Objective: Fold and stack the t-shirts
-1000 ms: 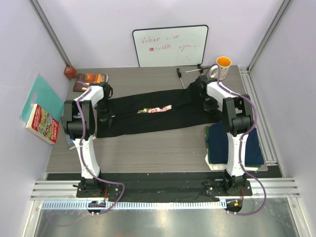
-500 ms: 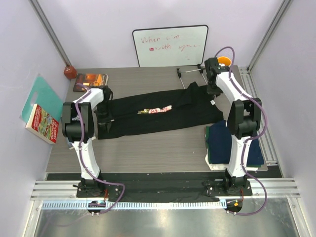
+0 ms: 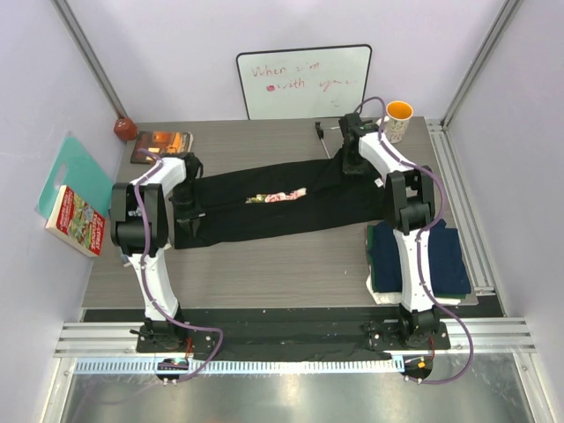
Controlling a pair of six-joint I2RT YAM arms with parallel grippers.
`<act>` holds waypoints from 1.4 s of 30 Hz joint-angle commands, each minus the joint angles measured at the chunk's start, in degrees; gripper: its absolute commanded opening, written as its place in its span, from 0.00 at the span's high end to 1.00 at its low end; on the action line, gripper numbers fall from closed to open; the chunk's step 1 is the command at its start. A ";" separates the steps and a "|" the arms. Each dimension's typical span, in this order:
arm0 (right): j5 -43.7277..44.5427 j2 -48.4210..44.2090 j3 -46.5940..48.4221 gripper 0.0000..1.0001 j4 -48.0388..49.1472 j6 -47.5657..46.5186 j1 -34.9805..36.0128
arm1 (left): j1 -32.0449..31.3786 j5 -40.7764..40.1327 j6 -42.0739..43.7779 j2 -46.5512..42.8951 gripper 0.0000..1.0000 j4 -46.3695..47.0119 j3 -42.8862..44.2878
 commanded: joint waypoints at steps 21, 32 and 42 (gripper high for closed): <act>-0.71 -6.91 -1.34 0.80 2.99 1.18 2.91 | -1.13 1.33 -0.01 -1.86 0.89 0.43 1.11; 0.09 -5.42 0.06 0.80 2.11 1.09 4.49 | -1.13 1.25 0.78 -0.71 0.89 0.35 2.17; -3.16 -2.96 1.99 0.80 2.47 0.91 5.55 | -1.13 0.98 0.96 -0.27 0.89 0.43 1.55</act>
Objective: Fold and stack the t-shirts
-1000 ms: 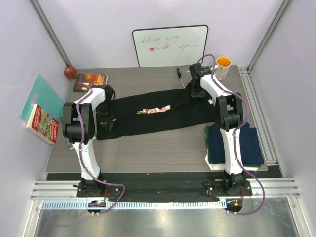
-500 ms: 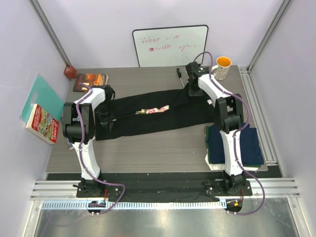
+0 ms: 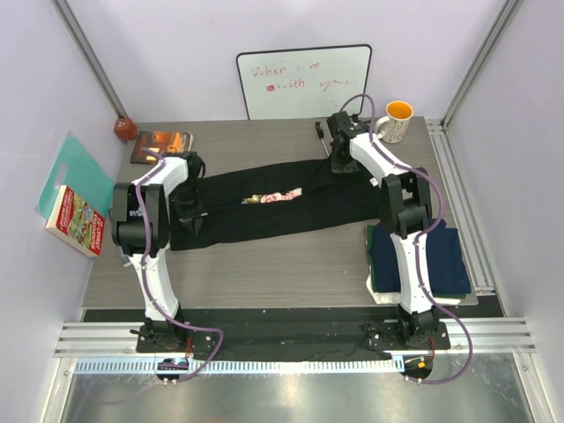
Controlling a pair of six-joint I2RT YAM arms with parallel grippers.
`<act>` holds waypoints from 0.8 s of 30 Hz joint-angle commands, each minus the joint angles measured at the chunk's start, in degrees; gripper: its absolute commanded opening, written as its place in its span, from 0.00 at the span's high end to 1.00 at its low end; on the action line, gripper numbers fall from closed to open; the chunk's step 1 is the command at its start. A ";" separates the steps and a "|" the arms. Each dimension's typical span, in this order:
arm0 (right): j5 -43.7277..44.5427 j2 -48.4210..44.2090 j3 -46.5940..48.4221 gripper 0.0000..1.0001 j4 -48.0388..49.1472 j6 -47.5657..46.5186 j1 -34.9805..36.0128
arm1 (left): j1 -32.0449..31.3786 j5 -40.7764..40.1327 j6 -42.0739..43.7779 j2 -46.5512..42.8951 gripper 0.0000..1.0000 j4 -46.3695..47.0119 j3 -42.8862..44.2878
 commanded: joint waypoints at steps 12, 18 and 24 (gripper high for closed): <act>-7.52 2.14 6.23 0.80 0.19 -0.21 1.12 | -0.12 0.41 0.48 0.87 0.89 -0.27 2.63; -11.82 2.15 6.14 0.80 1.33 -0.47 1.82 | -0.12 0.24 0.57 1.22 0.89 -0.27 2.54; -16.13 1.97 6.23 0.80 3.18 0.32 2.26 | -0.12 0.24 0.65 1.48 0.89 -0.09 2.54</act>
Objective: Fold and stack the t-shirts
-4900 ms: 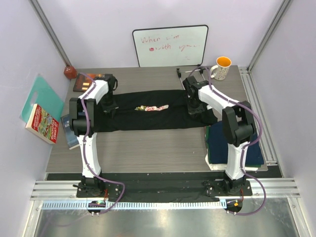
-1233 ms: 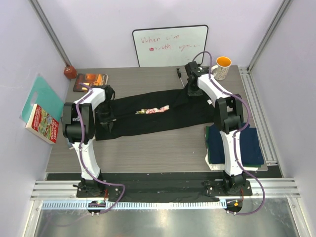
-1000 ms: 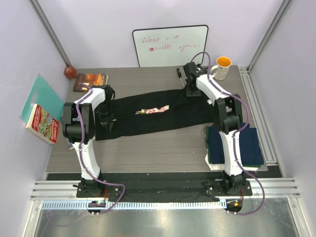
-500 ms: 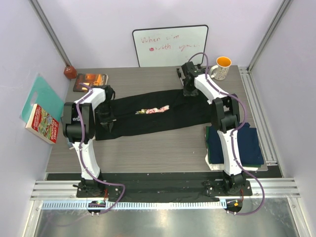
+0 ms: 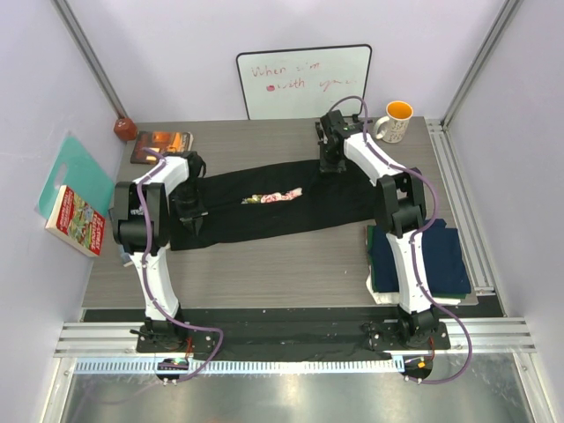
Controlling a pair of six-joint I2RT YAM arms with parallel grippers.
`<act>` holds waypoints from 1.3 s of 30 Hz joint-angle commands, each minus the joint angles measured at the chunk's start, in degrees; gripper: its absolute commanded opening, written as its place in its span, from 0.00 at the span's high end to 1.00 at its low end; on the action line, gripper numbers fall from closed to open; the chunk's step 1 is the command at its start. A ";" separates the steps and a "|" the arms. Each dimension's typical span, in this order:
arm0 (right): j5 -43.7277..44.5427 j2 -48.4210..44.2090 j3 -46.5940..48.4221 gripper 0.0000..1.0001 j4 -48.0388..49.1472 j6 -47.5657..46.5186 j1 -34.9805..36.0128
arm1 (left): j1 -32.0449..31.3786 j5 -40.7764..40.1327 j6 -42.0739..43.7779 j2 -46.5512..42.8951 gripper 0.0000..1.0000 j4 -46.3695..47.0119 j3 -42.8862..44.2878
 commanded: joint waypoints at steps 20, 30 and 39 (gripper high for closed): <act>-7.98 -4.04 -5.39 0.90 3.16 1.88 -0.06 | -0.12 0.39 1.27 1.42 0.89 0.08 2.37; -6.75 -7.37 -4.78 0.99 5.53 1.70 0.20 | -0.12 1.10 1.36 2.21 0.89 0.09 2.99; -8.41 -5.98 2.07 0.99 5.54 1.79 0.47 | -0.12 1.36 1.36 2.30 0.89 0.35 2.64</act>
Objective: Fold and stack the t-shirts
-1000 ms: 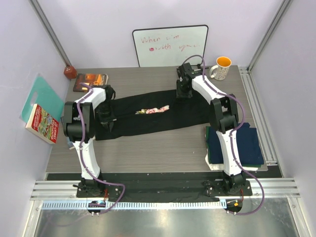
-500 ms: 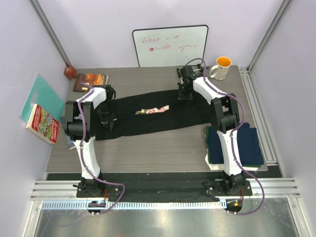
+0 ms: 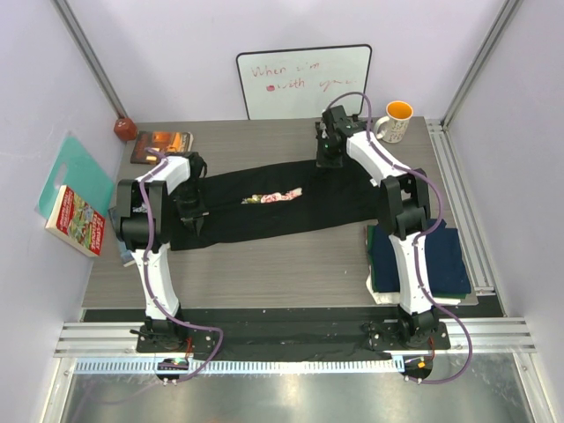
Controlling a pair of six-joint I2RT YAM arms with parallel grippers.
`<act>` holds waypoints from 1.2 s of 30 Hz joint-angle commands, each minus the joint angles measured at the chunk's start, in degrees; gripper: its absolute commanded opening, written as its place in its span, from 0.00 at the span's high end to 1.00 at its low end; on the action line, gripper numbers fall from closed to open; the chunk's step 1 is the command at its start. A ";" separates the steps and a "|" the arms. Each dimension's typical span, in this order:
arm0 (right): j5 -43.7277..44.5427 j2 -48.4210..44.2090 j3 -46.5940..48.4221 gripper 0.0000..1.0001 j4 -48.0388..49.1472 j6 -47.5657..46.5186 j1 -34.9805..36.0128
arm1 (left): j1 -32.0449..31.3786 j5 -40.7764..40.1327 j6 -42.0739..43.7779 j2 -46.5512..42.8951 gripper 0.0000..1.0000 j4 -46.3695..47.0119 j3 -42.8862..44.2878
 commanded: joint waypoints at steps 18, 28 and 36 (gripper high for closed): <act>-3.36 3.09 12.59 0.62 5.49 1.56 4.07 | -0.12 1.30 1.10 0.42 0.90 0.04 1.48; 3.40 -15.09 1.00 0.56 10.59 -1.34 3.72 | -0.21 3.58 1.45 1.30 0.89 -0.05 2.36; 8.60 -24.77 -18.07 0.58 4.97 0.32 3.45 | -1.53 4.29 1.62 0.60 0.89 0.65 0.78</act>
